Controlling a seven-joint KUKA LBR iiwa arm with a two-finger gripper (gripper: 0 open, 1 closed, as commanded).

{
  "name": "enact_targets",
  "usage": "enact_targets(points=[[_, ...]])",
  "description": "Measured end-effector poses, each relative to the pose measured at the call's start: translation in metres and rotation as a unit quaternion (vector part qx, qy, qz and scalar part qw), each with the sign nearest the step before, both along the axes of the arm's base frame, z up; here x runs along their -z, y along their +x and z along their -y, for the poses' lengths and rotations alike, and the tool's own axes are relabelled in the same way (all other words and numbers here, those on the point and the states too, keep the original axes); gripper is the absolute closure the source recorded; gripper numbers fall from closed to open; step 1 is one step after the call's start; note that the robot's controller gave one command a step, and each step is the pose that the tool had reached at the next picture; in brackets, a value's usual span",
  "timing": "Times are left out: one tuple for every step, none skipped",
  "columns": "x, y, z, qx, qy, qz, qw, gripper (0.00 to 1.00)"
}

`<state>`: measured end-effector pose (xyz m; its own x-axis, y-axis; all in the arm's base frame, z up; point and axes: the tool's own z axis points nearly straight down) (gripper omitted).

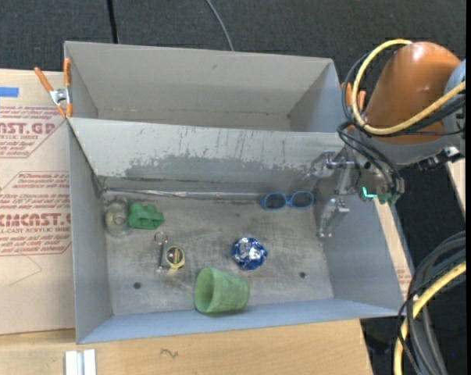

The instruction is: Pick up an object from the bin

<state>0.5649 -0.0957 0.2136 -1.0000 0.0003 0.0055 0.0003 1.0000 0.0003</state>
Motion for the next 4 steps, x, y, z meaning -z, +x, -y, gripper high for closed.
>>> enact_targets(points=[[0.142, 0.004, -0.096, -0.023, 0.000, 0.0029, 0.9997, 0.00], [0.137, 0.005, -0.094, -0.022, 0.000, 0.0016, 0.9998, 1.00], [0.137, 0.031, -0.080, 0.025, 0.003, 0.0023, 0.9997, 1.00], [-0.009, 0.020, -0.079, 0.001, 0.000, 0.0081, 1.0000, 1.00]])
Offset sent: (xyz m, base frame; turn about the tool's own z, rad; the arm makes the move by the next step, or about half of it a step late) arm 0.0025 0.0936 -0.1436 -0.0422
